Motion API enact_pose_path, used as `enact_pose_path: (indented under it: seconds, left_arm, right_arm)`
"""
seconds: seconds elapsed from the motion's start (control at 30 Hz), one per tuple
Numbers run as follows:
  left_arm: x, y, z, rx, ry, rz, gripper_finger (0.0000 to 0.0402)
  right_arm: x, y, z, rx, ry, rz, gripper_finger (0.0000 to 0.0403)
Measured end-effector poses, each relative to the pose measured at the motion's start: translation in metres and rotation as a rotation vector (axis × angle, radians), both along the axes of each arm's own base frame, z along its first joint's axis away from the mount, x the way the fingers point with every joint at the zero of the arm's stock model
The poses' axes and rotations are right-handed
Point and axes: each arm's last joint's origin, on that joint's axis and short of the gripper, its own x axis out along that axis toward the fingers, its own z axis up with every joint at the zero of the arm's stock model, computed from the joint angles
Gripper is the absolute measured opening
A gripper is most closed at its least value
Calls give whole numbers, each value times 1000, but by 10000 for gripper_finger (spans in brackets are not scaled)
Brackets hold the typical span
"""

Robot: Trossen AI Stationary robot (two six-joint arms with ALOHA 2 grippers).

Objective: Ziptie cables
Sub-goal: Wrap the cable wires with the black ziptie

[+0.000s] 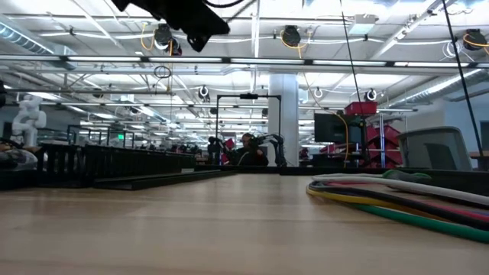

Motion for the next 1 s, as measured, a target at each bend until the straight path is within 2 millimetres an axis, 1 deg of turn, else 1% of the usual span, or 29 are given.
enact_pose_path:
  seconds: [0.07, 0.17, 0.23, 0.33, 0.4, 0.5, 0.6, 0.7, 0.77, 0.87, 1.0]
  left_arm:
    - [-1, 4, 3, -107, -17, -95, 14]
    - [0, 10, 9, -234, -76, -215, 14]
    - [1, 13, 16, -281, -129, -252, 14]
    - [6, 19, 29, -297, -254, -300, 14]
    - [8, 22, 36, -312, -320, -322, 14]
    - [10, 23, 43, -345, -373, -360, 14]
    - [9, 23, 45, -385, -361, -384, 14]
    - [10, 20, 43, -410, -326, -407, 14]
    - [10, 18, 41, -433, -301, -413, 14]
    - [10, 14, 36, -442, -284, -421, 14]
    - [11, 15, 30, -434, -285, -373, 14]
  right_arm:
    - [-2, 2, -12, 117, -14, 156, 208]
    - [2, 5, -29, 295, 44, 370, 208]
    - [12, 9, -37, 393, 89, 499, 208]
    - [33, 11, -44, 471, 114, 597, 208]
    - [50, 12, -48, 483, 120, 622, 208]
    - [78, 13, -57, 480, 158, 674, 208]
    - [107, 15, -66, 461, 175, 753, 208]
    - [131, 17, -68, 442, 108, 867, 208]
    - [145, 17, -71, 433, 80, 924, 208]
    - [159, 17, -76, 429, 47, 989, 208]
    - [177, 18, -85, 454, 10, 1031, 208]
